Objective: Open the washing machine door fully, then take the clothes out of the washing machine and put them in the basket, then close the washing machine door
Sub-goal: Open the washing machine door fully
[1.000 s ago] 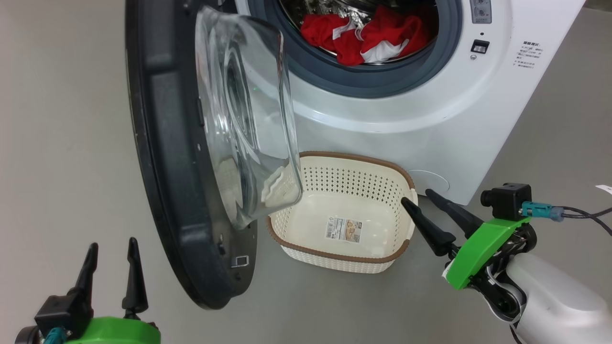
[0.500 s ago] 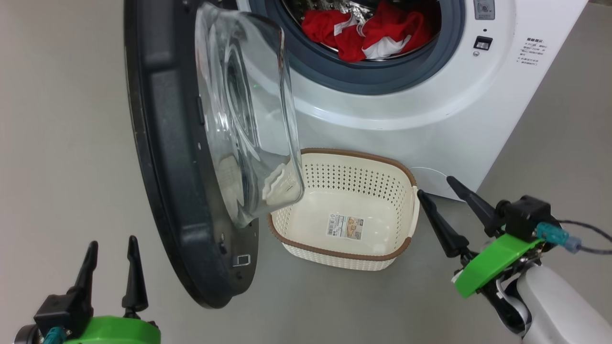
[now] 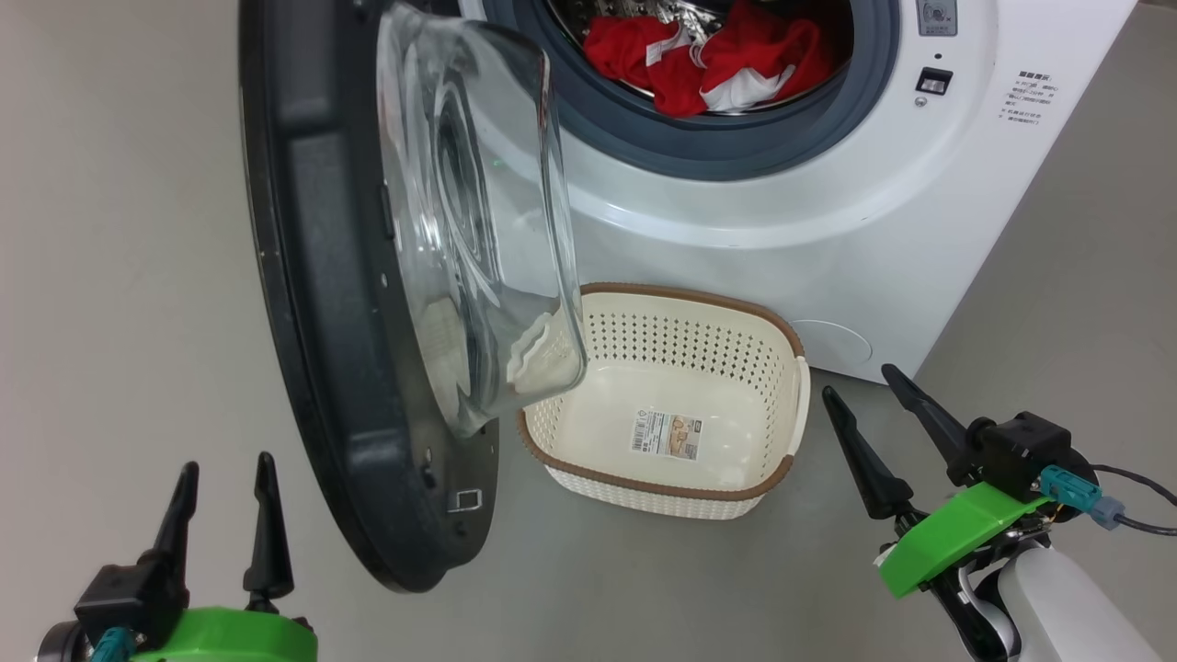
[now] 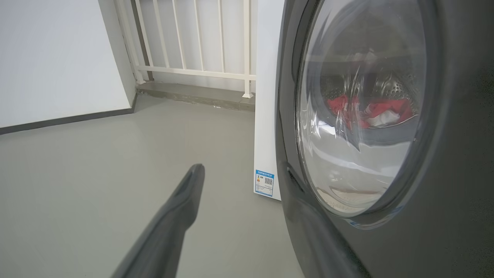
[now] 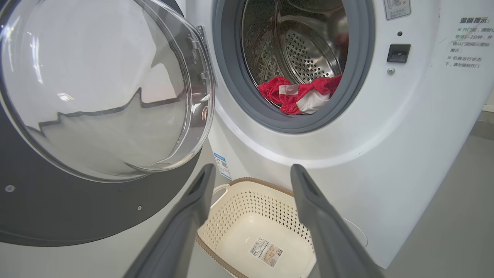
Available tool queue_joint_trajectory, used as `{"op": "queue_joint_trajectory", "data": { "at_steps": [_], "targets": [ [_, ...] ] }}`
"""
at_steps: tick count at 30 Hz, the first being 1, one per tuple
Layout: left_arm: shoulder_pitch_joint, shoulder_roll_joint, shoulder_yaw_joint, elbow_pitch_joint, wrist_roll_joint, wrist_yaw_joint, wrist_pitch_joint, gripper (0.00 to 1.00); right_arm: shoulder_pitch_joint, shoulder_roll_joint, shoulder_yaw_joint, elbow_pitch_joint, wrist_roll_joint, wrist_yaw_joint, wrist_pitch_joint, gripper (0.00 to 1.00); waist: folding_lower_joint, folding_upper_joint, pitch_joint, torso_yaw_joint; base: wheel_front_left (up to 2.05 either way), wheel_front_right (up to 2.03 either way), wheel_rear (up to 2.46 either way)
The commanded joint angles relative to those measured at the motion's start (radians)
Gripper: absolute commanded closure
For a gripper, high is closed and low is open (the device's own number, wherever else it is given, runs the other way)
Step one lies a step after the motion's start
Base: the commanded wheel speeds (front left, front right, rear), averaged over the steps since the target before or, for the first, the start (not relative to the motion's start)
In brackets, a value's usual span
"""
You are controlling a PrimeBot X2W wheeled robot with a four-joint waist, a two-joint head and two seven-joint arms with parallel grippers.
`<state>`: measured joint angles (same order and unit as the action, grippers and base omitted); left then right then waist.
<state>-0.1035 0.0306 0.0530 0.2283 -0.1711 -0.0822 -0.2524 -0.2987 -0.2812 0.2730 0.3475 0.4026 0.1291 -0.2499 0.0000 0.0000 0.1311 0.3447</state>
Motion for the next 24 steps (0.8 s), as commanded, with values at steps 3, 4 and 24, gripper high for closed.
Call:
{"op": "queue_joint_trajectory", "data": {
  "at_steps": [3,4,24],
  "targets": [
    [-0.002,0.020,0.026,-0.030,-0.011,0.012,-0.009,0.00,0.014,0.005,0.005,-0.029,-0.025,0.002,-0.012,0.00,0.0000,0.0000,-0.002,0.001,0.00,0.00,0.00],
    [-0.002,0.020,0.026,-0.033,-0.014,0.012,-0.009,0.00,0.014,0.005,0.004,-0.030,-0.026,0.002,-0.012,0.00,0.0000,0.0000,-0.003,0.002,0.00,0.00,0.00],
    [-0.055,0.020,-0.005,-0.576,-0.184,0.016,-0.009,1.00,0.025,0.013,-0.014,-0.046,-0.033,0.002,-0.012,0.00,0.0000,0.0000,-0.020,0.008,0.00,0.00,0.00]
  ]
}}
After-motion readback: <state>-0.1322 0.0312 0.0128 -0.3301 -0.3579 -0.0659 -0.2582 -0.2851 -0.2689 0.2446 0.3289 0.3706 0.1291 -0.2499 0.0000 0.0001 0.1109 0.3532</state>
